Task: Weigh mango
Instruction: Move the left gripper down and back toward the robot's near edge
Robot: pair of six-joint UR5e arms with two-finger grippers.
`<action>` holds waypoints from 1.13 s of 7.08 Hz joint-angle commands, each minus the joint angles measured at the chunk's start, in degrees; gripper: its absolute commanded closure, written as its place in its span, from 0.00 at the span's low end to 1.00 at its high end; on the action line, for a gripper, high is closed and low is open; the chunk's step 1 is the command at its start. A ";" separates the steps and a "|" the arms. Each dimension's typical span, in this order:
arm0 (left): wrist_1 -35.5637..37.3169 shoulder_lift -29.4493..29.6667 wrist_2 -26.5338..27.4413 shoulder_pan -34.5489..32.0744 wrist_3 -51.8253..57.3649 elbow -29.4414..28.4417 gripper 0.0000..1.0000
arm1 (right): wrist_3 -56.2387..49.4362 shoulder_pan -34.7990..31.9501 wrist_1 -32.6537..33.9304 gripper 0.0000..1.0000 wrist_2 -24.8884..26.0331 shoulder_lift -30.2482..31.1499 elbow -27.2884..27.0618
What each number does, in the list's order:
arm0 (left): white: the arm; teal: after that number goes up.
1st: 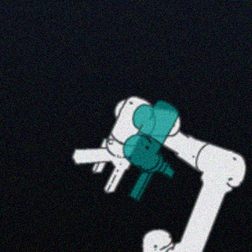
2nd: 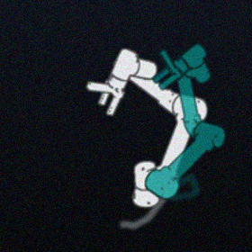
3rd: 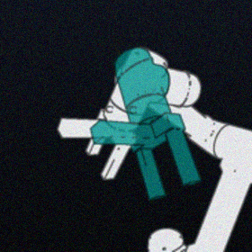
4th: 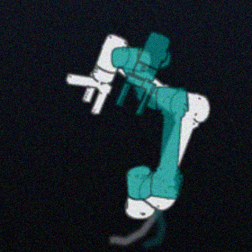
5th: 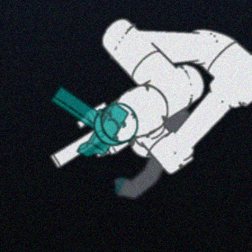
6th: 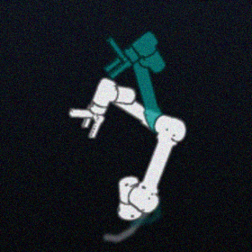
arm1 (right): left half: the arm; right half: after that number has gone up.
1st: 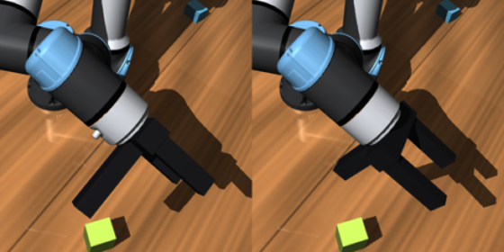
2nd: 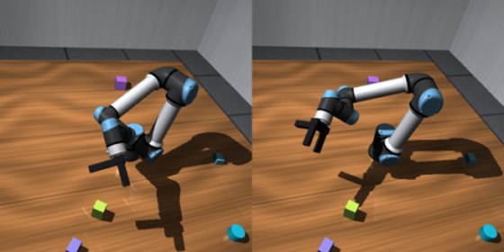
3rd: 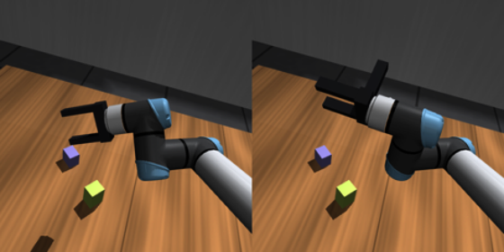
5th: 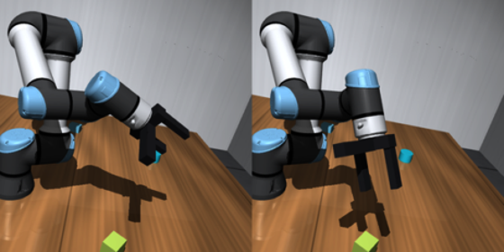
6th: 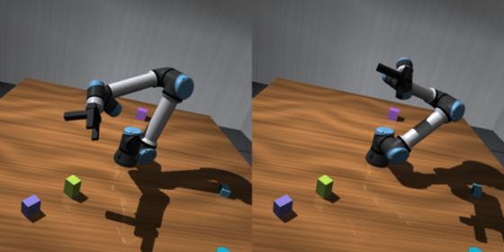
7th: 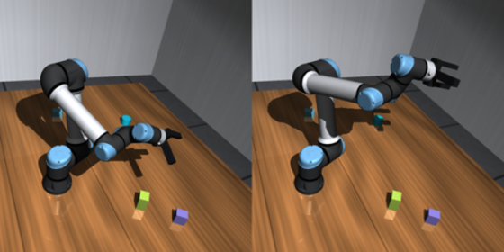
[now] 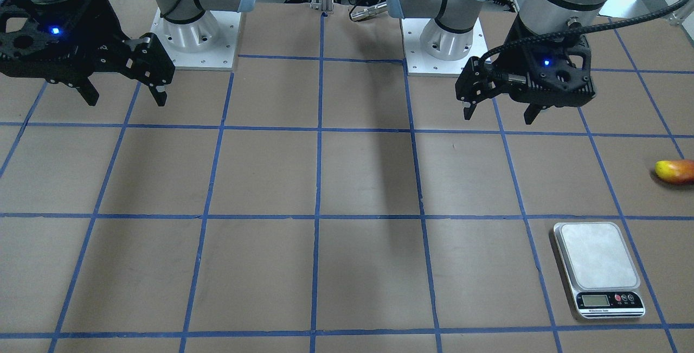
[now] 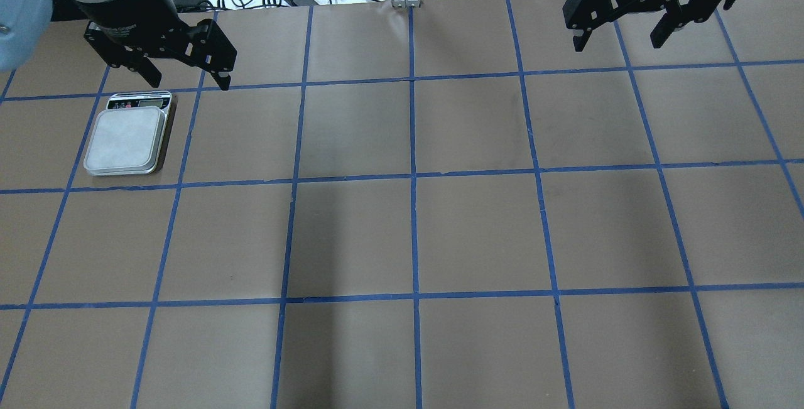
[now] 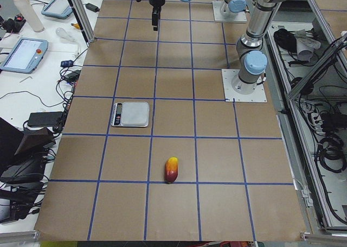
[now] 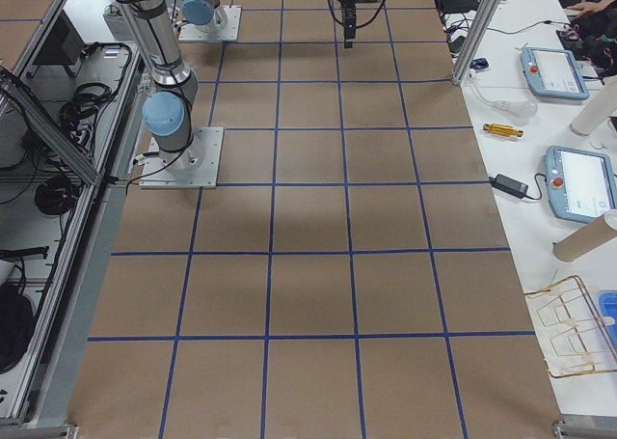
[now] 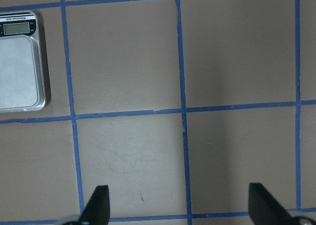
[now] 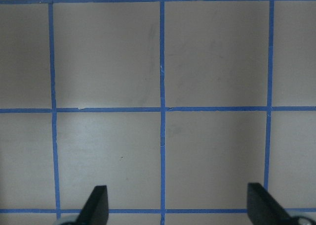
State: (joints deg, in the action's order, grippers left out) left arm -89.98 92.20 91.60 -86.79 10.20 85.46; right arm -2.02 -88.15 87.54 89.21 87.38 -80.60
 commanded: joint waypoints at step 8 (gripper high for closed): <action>-6.45 -0.63 2.09 33.47 62.64 -0.12 0.00 | 0.00 -0.01 0.00 0.00 0.00 0.07 0.00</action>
State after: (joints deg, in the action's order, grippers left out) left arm -97.05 90.38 93.65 -60.15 60.84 85.18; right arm -2.02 -88.15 87.54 89.21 87.38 -80.60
